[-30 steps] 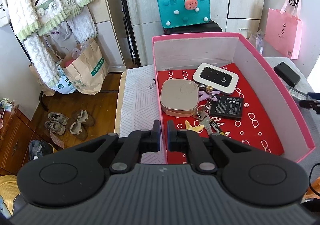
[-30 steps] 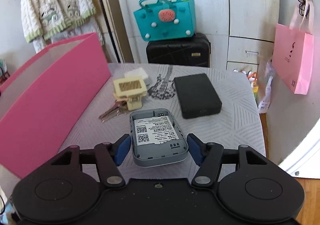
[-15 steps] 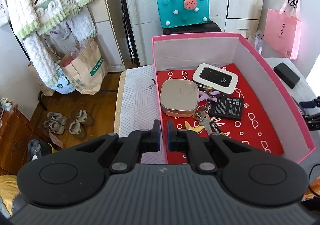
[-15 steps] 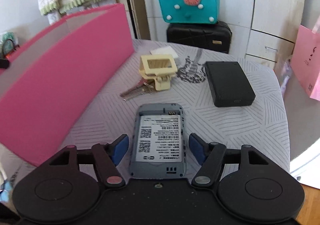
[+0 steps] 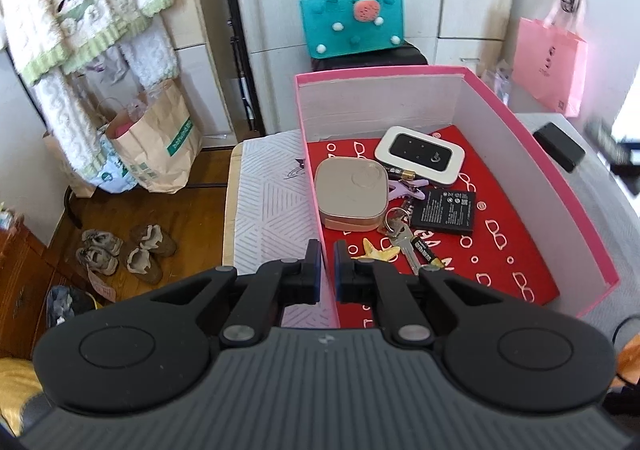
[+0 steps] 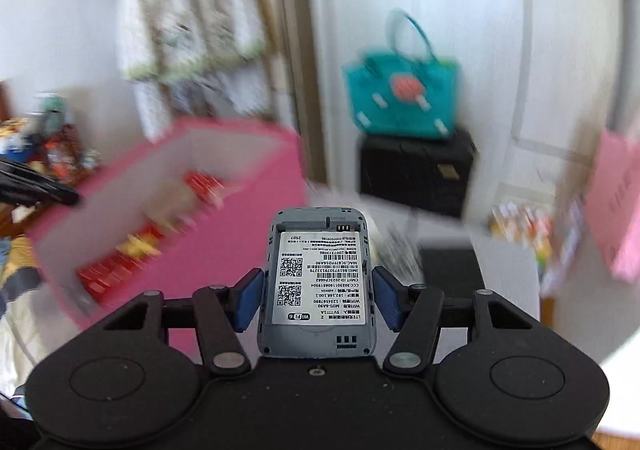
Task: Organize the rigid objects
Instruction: 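Carry the grey router into the box and release it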
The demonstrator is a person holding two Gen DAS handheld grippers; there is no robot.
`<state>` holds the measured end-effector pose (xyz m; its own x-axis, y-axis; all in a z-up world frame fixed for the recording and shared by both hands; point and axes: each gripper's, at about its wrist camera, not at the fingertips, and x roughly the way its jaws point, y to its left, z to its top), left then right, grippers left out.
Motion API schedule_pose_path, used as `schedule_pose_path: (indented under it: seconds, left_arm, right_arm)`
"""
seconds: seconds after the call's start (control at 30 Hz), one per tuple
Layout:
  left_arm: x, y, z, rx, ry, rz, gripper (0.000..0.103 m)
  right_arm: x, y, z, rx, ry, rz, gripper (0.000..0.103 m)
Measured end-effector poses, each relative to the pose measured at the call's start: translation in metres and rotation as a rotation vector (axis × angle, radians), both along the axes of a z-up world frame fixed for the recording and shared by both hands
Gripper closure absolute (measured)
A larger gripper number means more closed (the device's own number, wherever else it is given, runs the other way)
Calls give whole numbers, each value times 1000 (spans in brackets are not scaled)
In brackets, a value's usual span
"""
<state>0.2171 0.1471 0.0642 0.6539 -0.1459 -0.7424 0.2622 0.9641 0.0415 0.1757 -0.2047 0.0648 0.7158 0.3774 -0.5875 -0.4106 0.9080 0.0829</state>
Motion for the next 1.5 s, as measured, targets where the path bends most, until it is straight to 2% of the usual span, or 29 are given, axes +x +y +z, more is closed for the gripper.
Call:
schedule_pose_path:
  seconds: [0.1, 0.2, 0.27, 0.33, 0.5, 0.63, 0.77, 0.87, 1.0, 1.1, 1.2, 1.33, 1.37, 1.4, 1.47, 1.5]
  left_arm:
    - [-3, -5, 0, 64, -11, -51, 98]
    - [-4, -7, -1, 90, -2, -76, 97]
    - [-3, -7, 1, 87, 6, -83, 97]
    - [-3, -7, 2, 90, 6, -86, 97]
    - [-5, -10, 4, 108, 3, -80, 97]
    - [-10, -6, 7, 80, -11, -72, 97]
    - [-16, -3, 11, 45, -32, -78, 98]
    - [-17, -5, 12, -1, -4, -126, 98]
    - [-18, -12, 10, 20, -18, -129, 98]
    - [-15, -10, 10, 10, -11, -115, 98]
    - [-13, -6, 14, 25, -17, -93, 97]
    - [-8, 4, 20, 49, -23, -52, 90]
    - [-5, 6, 20, 56, -18, -44, 82]
    - [-2, 8, 19, 59, -10, -35, 68]
    - [3, 10, 16, 62, 5, -30, 59]
    - [4, 10, 15, 61, 15, -36, 59]
  right_arm:
    - [1, 23, 27, 21, -38, 152, 39]
    - [16, 52, 41, 67, 24, 343, 39]
    - [29, 80, 42, 60, 82, 442, 39]
    - [39, 109, 37, -1, 118, 507, 39]
    - [54, 166, 13, -229, 178, 646, 39]
    - [71, 188, -8, -367, 242, 647, 39]
    - [80, 199, -23, -389, 351, 700, 39]
    - [81, 201, -32, -381, 431, 731, 39]
    - [79, 202, -41, -476, 391, 662, 39]
    - [82, 195, -42, -496, 366, 617, 39]
    - [80, 187, -37, -519, 289, 604, 40]
    - [76, 171, -16, -421, 228, 566, 37]
    - [74, 165, -10, -381, 215, 552, 36]
    - [72, 157, -4, -332, 196, 533, 36]
    - [69, 137, 6, -232, 152, 485, 35]
    - [67, 124, 10, -180, 122, 454, 34]
